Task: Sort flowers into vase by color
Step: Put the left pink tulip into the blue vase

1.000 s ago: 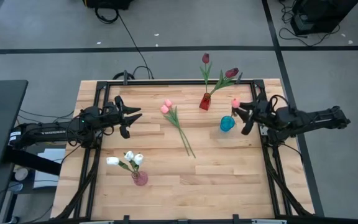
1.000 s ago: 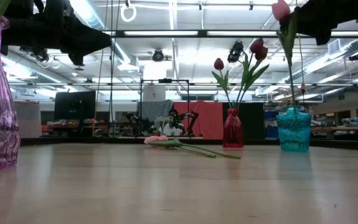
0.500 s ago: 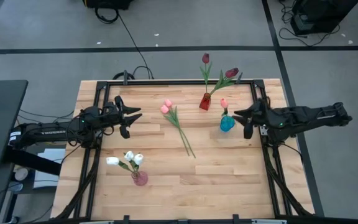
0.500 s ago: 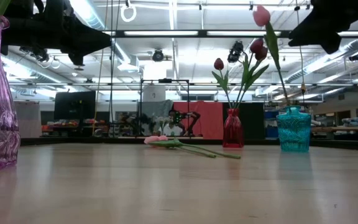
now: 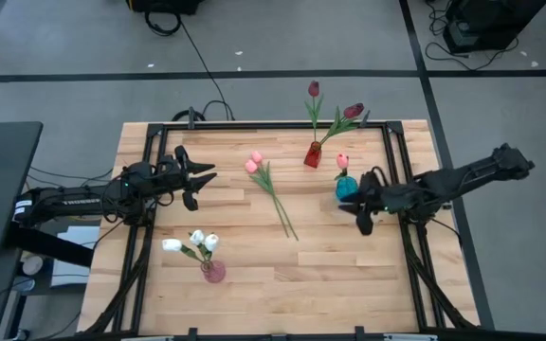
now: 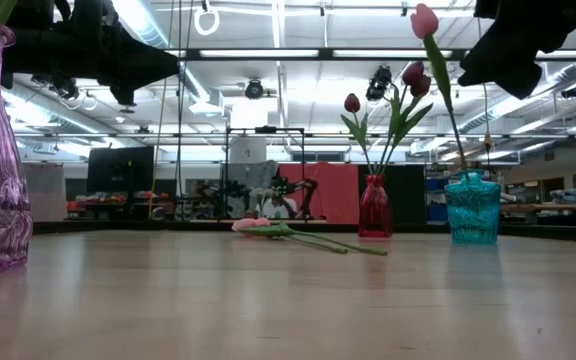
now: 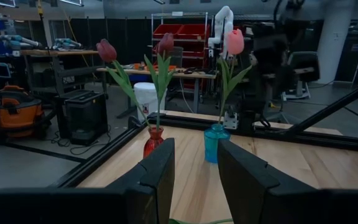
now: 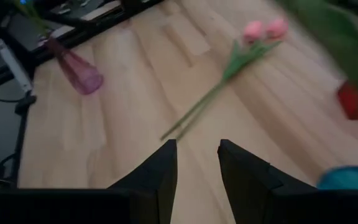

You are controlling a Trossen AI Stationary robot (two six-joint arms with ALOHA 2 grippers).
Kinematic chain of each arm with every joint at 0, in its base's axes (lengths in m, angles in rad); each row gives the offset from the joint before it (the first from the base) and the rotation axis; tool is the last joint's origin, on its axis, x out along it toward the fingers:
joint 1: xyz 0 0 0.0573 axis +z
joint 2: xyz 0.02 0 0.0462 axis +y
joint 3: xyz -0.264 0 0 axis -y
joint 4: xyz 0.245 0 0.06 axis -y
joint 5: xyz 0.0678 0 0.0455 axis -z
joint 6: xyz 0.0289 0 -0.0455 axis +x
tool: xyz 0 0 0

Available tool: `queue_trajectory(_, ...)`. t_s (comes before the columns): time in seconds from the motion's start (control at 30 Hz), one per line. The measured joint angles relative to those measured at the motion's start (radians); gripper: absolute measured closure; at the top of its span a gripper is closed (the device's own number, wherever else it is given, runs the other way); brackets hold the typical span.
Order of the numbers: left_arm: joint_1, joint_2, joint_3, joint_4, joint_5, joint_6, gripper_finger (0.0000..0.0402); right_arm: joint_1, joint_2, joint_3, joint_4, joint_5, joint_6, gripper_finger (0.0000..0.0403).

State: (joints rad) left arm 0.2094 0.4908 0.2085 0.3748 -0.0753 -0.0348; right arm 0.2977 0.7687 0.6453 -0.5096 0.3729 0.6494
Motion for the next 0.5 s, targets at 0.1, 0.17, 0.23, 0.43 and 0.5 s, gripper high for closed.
queue_trajectory(0.1, 0.0, 0.0, 0.0, 0.002, 0.0, 0.0, 0.0275, 0.041, 0.081, 0.0, 0.061, 0.037, 0.003, 0.0272)
queue_trajectory(0.17, 0.0, 0.0, 0.0, 0.002, 0.0, 0.0, 0.0275, 0.061, 0.135, 0.0, 0.108, 0.074, 0.006, 0.0272)
queue_trajectory(0.23, 0.0, 0.0, 0.0, 0.002, 0.0, 0.0, 0.0275, 0.078, 0.192, 0.0, 0.142, 0.092, 0.013, 0.0272)
queue_trajectory(0.43, -0.001, 0.0, 0.0, 0.063, 0.001, -0.005, 0.0275, 0.105, 0.351, 0.0, 0.203, 0.151, 0.102, 0.0272)
queue_trajectory(0.5, -0.002, 0.0, 0.0, 0.082, 0.023, -0.04, 0.0275, 0.111, 0.392, 0.0, 0.211, 0.153, 0.135, 0.0272)
